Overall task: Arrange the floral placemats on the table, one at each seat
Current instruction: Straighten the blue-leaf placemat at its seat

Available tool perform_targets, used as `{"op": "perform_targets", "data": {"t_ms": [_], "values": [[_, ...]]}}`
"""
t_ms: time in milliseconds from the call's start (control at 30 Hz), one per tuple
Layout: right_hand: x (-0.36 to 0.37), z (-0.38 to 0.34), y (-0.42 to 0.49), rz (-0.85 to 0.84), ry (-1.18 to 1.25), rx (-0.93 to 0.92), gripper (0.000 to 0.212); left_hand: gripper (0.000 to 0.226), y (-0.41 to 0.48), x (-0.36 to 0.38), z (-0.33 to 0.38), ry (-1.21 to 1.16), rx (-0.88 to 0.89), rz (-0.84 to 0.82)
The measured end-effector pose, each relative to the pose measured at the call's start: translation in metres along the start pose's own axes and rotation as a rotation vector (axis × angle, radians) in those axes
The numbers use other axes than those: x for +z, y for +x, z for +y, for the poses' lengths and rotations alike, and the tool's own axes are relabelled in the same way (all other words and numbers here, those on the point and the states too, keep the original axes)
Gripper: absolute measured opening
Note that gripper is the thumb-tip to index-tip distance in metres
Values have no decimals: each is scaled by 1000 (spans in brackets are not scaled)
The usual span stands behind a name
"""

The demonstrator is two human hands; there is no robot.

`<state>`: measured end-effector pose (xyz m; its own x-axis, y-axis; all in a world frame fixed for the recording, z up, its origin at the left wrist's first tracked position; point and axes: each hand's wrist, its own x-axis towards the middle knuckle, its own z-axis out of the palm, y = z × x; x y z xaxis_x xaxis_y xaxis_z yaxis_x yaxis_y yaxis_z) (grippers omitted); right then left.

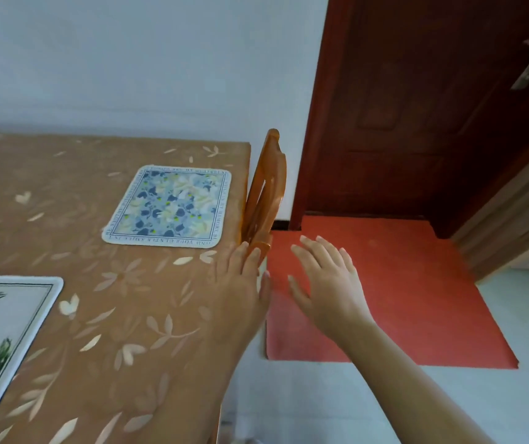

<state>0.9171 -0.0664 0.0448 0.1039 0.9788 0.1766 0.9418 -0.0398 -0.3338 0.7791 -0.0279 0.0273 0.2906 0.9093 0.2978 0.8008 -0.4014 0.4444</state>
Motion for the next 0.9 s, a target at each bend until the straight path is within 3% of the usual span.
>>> {"op": "perform_targets", "data": {"t_ms": [67,333,500,700,900], "values": [[3,11,21,-21,24,-50,47,51,17,10,1,11,-38,2],[2,63,122,-57,86,-325,46,43,85,43,18,172,-264,72],[-3,88,178,-69,152,-518,44,40,125,48,37,237,-410,203],[3,89,229,-132,204,-688,45,36,142,52,38,335,-570,312],[19,76,274,-81,215,-820,41,36,163,60,23,362,-672,362]]}}
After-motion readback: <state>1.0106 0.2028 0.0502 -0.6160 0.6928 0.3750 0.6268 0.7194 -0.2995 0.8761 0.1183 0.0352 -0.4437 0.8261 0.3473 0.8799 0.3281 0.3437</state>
